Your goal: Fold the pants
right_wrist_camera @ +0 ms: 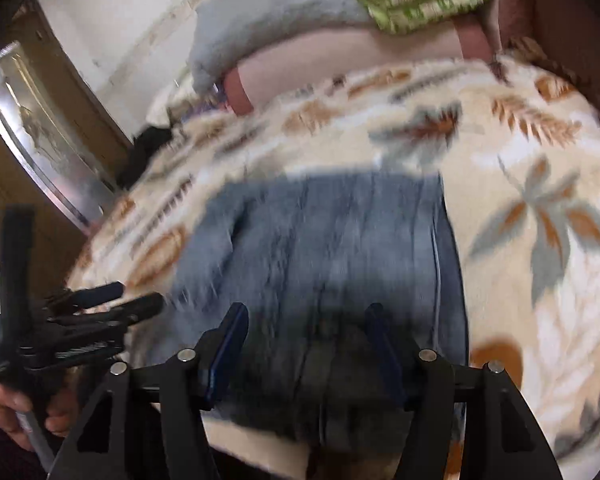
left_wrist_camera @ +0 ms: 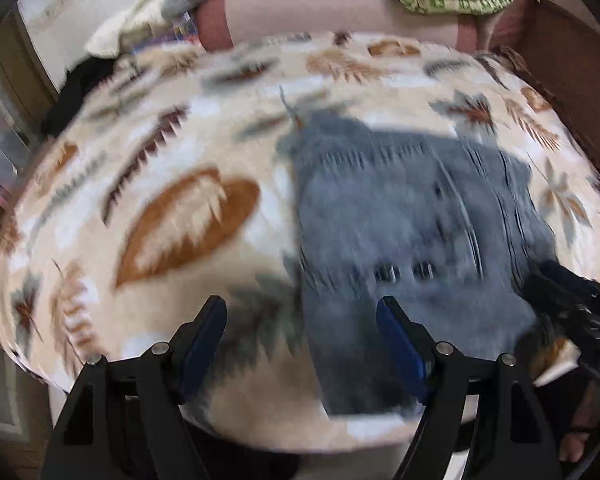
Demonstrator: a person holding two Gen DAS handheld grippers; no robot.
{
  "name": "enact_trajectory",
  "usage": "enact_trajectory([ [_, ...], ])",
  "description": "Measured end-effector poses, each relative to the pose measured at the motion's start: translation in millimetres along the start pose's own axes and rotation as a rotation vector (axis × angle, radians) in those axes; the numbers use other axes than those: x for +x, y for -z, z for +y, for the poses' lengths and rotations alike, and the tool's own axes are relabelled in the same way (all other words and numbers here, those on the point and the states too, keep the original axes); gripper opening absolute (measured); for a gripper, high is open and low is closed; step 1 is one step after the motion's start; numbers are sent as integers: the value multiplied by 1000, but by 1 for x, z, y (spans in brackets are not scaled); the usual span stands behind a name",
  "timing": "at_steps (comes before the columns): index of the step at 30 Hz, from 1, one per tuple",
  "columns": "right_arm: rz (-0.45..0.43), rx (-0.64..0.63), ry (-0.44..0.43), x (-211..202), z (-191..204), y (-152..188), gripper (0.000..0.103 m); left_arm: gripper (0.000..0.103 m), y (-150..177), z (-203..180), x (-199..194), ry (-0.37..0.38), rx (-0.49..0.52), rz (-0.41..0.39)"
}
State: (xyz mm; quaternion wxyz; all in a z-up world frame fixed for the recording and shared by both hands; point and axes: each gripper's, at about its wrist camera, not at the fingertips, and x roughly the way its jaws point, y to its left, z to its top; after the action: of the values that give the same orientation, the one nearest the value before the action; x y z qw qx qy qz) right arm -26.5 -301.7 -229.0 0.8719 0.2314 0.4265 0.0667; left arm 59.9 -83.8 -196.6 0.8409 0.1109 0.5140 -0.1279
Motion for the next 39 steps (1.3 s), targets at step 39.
enact_trajectory([
  [39,-255,-25,104,-54,5,-3,80,103,-11,28,-52,-171,-66,-215],
])
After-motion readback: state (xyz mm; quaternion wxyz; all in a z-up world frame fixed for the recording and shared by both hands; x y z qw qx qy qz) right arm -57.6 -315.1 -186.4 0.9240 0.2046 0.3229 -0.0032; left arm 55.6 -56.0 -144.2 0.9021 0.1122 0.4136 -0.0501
